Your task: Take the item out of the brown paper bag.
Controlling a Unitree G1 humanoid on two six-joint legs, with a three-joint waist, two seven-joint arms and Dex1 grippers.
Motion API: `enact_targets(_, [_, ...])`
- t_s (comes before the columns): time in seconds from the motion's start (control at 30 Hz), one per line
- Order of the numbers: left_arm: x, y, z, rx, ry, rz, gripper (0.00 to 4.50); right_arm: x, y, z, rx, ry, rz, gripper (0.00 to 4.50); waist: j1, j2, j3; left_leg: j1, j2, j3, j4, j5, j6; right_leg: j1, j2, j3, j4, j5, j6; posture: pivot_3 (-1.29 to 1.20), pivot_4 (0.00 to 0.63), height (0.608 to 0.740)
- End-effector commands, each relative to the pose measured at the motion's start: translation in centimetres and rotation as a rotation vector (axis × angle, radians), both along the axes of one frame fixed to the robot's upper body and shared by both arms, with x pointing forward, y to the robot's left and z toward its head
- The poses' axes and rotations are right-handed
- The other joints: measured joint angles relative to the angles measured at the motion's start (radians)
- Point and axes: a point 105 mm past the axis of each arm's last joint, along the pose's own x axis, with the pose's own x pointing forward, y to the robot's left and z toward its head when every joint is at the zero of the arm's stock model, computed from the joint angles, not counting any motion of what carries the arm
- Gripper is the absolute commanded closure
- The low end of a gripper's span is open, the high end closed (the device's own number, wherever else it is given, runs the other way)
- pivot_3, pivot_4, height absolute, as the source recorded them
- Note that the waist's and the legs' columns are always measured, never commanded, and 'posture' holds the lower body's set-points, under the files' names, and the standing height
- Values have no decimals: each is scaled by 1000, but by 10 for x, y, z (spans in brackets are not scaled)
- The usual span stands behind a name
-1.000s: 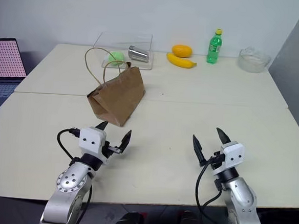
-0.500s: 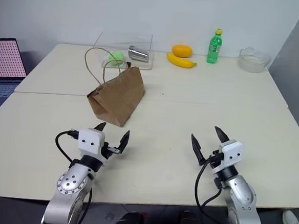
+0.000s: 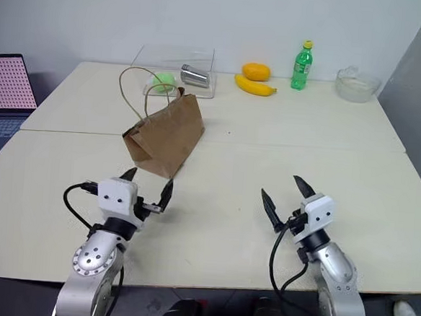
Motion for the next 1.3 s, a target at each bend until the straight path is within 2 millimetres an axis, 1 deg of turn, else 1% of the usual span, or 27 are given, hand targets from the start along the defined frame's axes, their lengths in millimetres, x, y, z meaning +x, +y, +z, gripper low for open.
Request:
enact_targets(0.03, [5,8,34,-74,-83,14,26,-3,11,19,-11,-65,75,0,1,0,0,0,0,0,0,0,0,0,0,0,0,0,0,0,150,740])
enact_targets(0.13, [18,11,56,-110,-97,-41,26,-2,21,29,-9,-72,139,0,0,0,0,0,0,-1,0,0,0,0,0,-1,0,0,0,0,150,740])
enact_targets(0.2, [32,15,69,-101,-73,-82,26,-3,32,38,-19,-81,206,0,-1,0,0,0,0,-1,0,0,0,0,0,-1,0,0,0,0,150,740])
enact_targets(0.33, [50,25,88,-86,-43,-118,26,-6,43,49,-25,-75,293,0,-2,0,0,0,0,-1,0,0,0,0,0,-1,0,0,0,0,150,740])
enact_targets(0.43, [63,36,100,-79,-29,-113,26,-9,48,57,-37,-76,348,0,-1,0,0,-1,0,-2,0,0,0,-1,0,-2,0,0,-1,0,150,740])
enact_targets(0.57, [73,42,100,-118,30,-98,26,-9,49,62,-54,-77,371,0,-1,0,0,-2,0,-2,0,0,0,-1,0,-2,-1,0,-1,0,150,740])
enact_targets(0.63, [80,43,95,-123,91,-107,26,-9,49,65,-57,-83,378,0,-1,0,0,-2,0,-3,0,0,0,-1,0,-2,-1,0,-1,0,150,740])
enact_targets(0.7, [88,48,91,-158,158,-86,26,-10,50,67,-59,-90,382,0,-1,0,0,-2,0,-3,0,0,0,-1,0,-3,-1,0,0,0,150,740])
enact_targets(0.83, [101,53,94,-221,212,-77,26,-12,53,71,-54,-102,389,0,-2,-1,1,-2,-1,-3,0,0,0,-1,0,-3,-1,0,0,0,150,740])
enact_targets(0.97, [114,46,98,-205,269,-148,26,-13,54,76,-50,-111,394,0,-3,-1,1,-2,0,-3,0,0,0,-1,0,-3,-1,0,0,0,150,740])
enact_targets(1.07, [123,46,107,-188,253,-161,26,-13,55,80,-48,-119,394,0,-2,-1,1,-2,-1,-3,0,0,-1,-1,0,-3,-1,0,0,0,150,740])
enact_targets(1.2, [133,53,124,-163,202,-153,26,-16,57,87,-42,-126,414,0,-3,-1,1,-2,-1,-3,0,0,-1,-1,0,-3,-1,0,0,0,150,740])
enact_targets(1.3, [139,58,136,-152,169,-144,26,-26,64,91,-55,-107,519,0,-3,-1,1,-3,-1,-3,0,0,-1,-2,0,-3,-1,0,0,0,150,740])
